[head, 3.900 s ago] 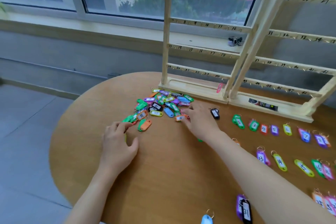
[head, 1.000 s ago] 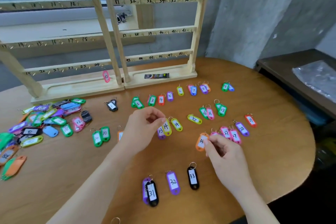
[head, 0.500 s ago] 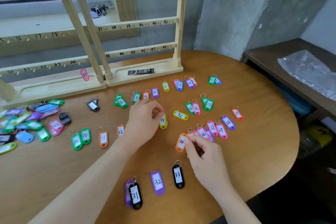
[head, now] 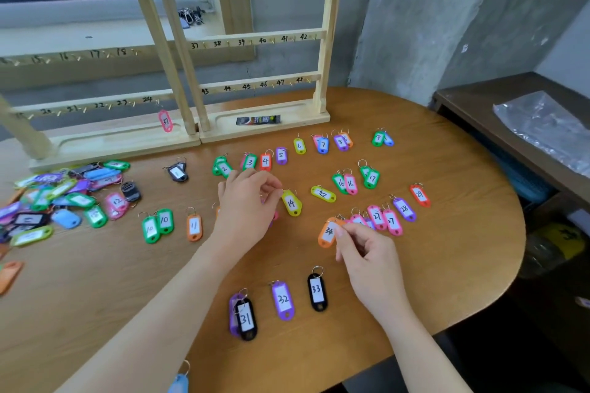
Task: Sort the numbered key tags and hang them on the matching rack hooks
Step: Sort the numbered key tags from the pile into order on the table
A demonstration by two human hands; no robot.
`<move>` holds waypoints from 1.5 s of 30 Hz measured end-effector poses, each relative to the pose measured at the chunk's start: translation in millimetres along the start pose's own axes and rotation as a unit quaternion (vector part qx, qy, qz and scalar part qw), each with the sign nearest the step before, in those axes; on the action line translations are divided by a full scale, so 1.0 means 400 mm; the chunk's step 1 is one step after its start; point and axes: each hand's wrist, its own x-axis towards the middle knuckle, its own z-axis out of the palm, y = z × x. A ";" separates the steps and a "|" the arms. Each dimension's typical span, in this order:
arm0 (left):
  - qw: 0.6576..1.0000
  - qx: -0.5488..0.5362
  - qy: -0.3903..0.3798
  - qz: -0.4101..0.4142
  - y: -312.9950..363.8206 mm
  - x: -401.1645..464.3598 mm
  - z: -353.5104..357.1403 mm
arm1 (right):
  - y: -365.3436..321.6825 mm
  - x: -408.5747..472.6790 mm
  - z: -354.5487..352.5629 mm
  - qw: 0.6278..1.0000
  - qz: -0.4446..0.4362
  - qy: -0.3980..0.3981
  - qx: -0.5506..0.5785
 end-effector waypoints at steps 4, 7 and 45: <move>1.000 -0.006 0.015 -0.013 -0.029 -0.053 -0.040 | 0.004 -0.002 0.003 1.000 -0.008 -0.007 -0.015; 0.999 0.000 0.029 -0.022 -0.053 -0.104 -0.071 | -0.004 -0.008 -0.001 1.000 -0.013 -0.011 -0.017; 0.946 0.069 0.201 -0.244 -0.419 -0.415 -0.459 | -0.233 0.078 0.184 0.928 -0.154 -0.187 -0.284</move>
